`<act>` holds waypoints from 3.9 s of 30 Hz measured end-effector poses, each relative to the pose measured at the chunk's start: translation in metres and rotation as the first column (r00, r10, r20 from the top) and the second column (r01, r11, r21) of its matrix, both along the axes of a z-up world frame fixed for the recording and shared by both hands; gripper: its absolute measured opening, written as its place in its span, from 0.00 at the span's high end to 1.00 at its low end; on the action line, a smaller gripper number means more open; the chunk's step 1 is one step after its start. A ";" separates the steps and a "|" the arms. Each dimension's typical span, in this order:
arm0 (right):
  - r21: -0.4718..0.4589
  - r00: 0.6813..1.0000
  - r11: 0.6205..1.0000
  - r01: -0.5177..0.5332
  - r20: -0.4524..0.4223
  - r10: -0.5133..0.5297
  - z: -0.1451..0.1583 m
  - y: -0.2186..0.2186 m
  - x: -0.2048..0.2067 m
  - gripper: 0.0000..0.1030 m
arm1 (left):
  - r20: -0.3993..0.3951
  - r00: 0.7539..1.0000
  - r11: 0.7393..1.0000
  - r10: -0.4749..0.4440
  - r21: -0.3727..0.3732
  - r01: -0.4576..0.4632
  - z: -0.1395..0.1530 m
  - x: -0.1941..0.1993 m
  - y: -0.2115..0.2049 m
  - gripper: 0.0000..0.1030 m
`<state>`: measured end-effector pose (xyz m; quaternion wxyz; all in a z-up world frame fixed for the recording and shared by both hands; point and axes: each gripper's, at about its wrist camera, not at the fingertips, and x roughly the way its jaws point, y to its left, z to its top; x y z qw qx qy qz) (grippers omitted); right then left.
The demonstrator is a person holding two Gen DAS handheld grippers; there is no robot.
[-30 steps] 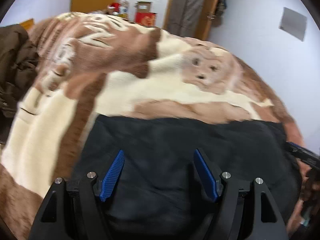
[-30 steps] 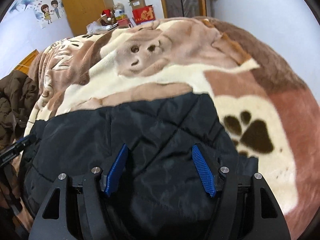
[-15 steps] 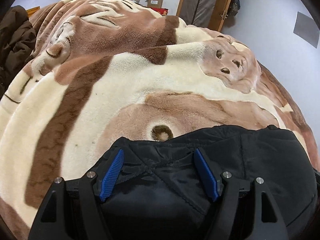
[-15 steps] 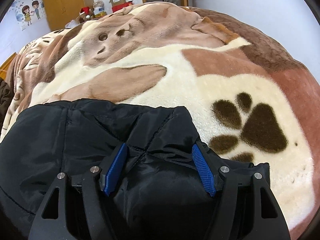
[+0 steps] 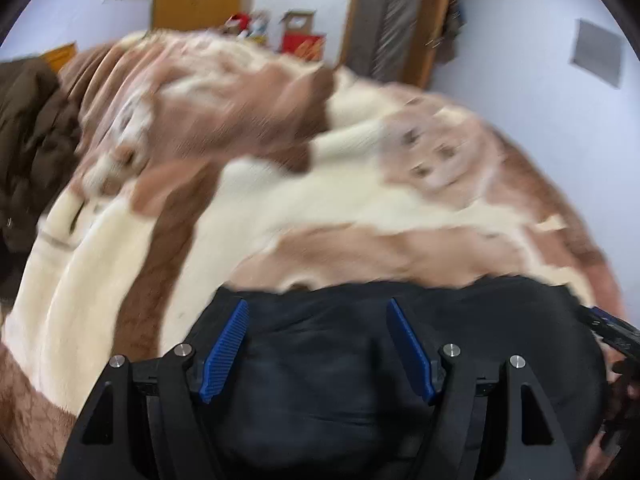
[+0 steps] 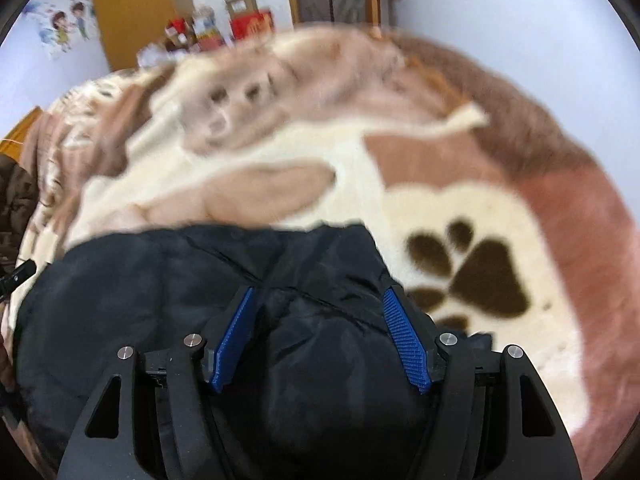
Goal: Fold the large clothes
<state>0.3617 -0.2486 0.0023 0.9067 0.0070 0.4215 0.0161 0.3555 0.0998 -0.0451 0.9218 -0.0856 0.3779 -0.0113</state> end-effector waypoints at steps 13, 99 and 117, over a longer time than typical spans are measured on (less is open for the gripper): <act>-0.001 0.995 0.999 0.034 -0.099 -0.034 -0.064 -0.013 0.024 0.40 | -0.117 0.966 0.974 -0.229 -0.022 0.228 -0.056 0.045 -0.115 0.28; -0.046 0.995 0.999 0.013 -0.103 -0.018 -0.021 -0.030 -0.113 0.42 | -0.170 0.982 0.994 0.085 0.077 -0.072 -0.049 -0.124 0.031 0.34; 0.007 0.996 1.000 0.012 -0.084 -0.011 -0.018 -0.033 -0.046 0.51 | -0.123 0.992 0.998 0.013 0.056 -0.006 -0.031 -0.037 0.022 0.35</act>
